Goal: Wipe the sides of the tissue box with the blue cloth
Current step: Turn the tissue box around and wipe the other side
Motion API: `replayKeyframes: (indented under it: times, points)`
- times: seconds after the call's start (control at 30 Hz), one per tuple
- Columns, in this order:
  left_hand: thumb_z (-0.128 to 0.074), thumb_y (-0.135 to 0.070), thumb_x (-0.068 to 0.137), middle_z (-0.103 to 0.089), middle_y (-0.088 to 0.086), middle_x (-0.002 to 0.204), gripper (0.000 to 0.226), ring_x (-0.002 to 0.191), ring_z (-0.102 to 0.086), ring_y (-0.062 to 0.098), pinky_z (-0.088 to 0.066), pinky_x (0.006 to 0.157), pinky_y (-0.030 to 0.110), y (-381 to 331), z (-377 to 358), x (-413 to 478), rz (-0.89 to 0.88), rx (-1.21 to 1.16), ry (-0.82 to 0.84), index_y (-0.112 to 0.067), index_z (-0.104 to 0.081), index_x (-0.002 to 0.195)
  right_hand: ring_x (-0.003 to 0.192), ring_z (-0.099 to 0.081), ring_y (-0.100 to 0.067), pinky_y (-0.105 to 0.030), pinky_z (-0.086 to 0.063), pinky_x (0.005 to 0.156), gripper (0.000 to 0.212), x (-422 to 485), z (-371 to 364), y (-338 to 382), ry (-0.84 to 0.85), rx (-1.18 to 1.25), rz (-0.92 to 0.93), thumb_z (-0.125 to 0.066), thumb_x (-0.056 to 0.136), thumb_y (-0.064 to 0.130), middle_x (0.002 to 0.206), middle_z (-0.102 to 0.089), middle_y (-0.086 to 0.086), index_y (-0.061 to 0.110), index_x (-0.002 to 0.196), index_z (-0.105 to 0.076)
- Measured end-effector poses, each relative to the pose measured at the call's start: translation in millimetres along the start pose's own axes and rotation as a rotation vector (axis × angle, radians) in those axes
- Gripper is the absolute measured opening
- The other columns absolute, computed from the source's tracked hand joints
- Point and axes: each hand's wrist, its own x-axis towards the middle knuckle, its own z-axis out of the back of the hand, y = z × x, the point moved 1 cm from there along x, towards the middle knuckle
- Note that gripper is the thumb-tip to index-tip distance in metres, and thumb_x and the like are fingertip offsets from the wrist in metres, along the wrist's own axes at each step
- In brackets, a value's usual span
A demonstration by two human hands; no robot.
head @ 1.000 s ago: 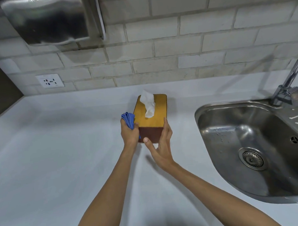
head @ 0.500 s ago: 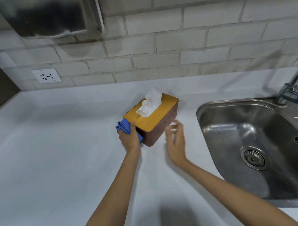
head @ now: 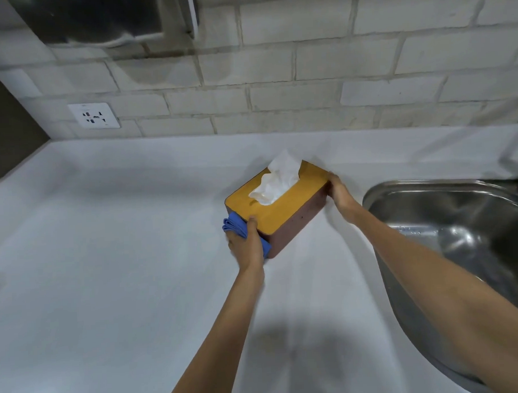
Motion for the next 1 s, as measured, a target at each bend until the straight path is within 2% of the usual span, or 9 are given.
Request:
replayKeyframes:
  times: [0.1, 0.23, 0.4, 0.6, 0.67, 0.73, 0.8, 0.9, 1.0]
  points:
    - [-0.051, -0.033, 0.094, -0.054, 0.016, 0.133, 0.05, 0.119, -0.054, 0.031, -0.044, 0.104, 0.045, -4, -1, 7, -0.034, -0.001, 0.028, -0.011, -0.038, 0.138, 0.138, -0.036, -0.022, -0.032, -0.026, 0.114, 0.056, 1, 2, -6, -0.005, 0.034, 0.019, -0.023, 0.1, 0.04, 0.152, -0.037, -0.008, 0.011, 0.146, -0.033]
    - [-0.047, -0.039, 0.095, -0.057, 0.012, 0.127, 0.049, 0.117, -0.055, 0.03, -0.043, 0.104, 0.044, -15, -4, 19, -0.027, 0.056, -0.001, -0.014, -0.04, 0.137, 0.134, -0.04, -0.025, -0.03, -0.03, 0.102, 0.053, -4, 6, -13, -0.036, 0.0, 0.065, -0.025, 0.1, 0.042, 0.147, -0.042, -0.008, 0.014, 0.144, -0.035]
    - [-0.043, -0.041, 0.095, -0.057, 0.012, 0.125, 0.048, 0.114, -0.055, 0.029, -0.043, 0.104, 0.044, -37, -4, 37, -0.013, 0.114, 0.069, -0.016, -0.042, 0.135, 0.131, -0.045, -0.025, -0.036, -0.033, 0.109, 0.055, -16, 11, -10, -0.107, -0.045, 0.113, -0.033, 0.096, 0.052, 0.142, -0.049, -0.005, 0.021, 0.139, -0.045]
    - [-0.05, -0.046, 0.086, -0.059, 0.009, 0.111, 0.052, 0.109, -0.058, 0.029, -0.045, 0.102, 0.044, -60, -3, 43, 0.042, 0.249, 0.17, -0.012, -0.05, 0.126, 0.128, -0.048, -0.032, -0.043, -0.037, 0.109, 0.067, -47, 24, 7, -0.252, -0.353, 0.128, -0.029, 0.088, 0.069, 0.136, -0.058, -0.009, 0.029, 0.135, -0.053]
    - [-0.049, -0.049, 0.084, -0.062, 0.009, 0.104, 0.047, 0.102, -0.06, 0.028, -0.046, 0.101, 0.041, -69, -1, 44, 0.075, 0.291, 0.207, -0.011, -0.057, 0.112, 0.126, -0.05, -0.034, -0.04, -0.038, 0.104, 0.067, -58, 28, 16, -0.279, -0.451, 0.133, -0.028, 0.085, 0.073, 0.133, -0.061, -0.009, 0.033, 0.133, -0.055]
    - [-0.049, -0.05, 0.081, -0.058, 0.005, 0.078, 0.036, 0.081, -0.057, 0.026, -0.047, 0.089, 0.036, -79, -1, 45, 0.117, 0.338, 0.268, -0.015, -0.055, 0.082, 0.122, -0.054, -0.036, -0.04, -0.042, 0.097, 0.068, -68, 33, 22, -0.312, -0.539, 0.152, -0.029, 0.084, 0.074, 0.128, -0.064, -0.012, 0.032, 0.13, -0.057]
    - [-0.048, -0.051, 0.078, -0.05, 0.002, 0.057, 0.037, 0.059, -0.05, 0.022, -0.045, 0.076, 0.032, -88, 0, 45, 0.139, 0.417, 0.301, -0.017, -0.045, 0.065, 0.107, -0.063, -0.034, -0.038, -0.045, 0.09, 0.071, -76, 36, 27, -0.333, -0.586, 0.163, -0.03, 0.083, 0.076, 0.117, -0.069, -0.014, 0.029, 0.126, -0.061]
    - [-0.044, -0.052, 0.08, -0.038, -0.004, 0.027, 0.044, 0.043, -0.039, 0.016, -0.038, 0.055, 0.025, -98, 1, 44, 0.118, 0.525, 0.31, -0.018, -0.035, 0.055, 0.058, -0.069, -0.022, -0.035, -0.051, 0.081, 0.072, -82, 38, 31, -0.323, -0.587, 0.147, -0.03, 0.077, 0.081, 0.083, -0.074, -0.008, 0.031, 0.113, -0.068]
    - [-0.042, -0.051, 0.081, -0.033, -0.006, 0.023, 0.044, 0.043, -0.036, 0.016, -0.035, 0.056, 0.027, -101, -2, 46, 0.094, 0.548, 0.304, -0.018, -0.031, 0.053, 0.051, -0.069, -0.022, -0.035, -0.058, 0.067, 0.072, -78, 39, 32, -0.267, -0.523, 0.094, -0.031, 0.068, 0.088, 0.071, -0.071, -0.002, 0.032, 0.099, -0.064]
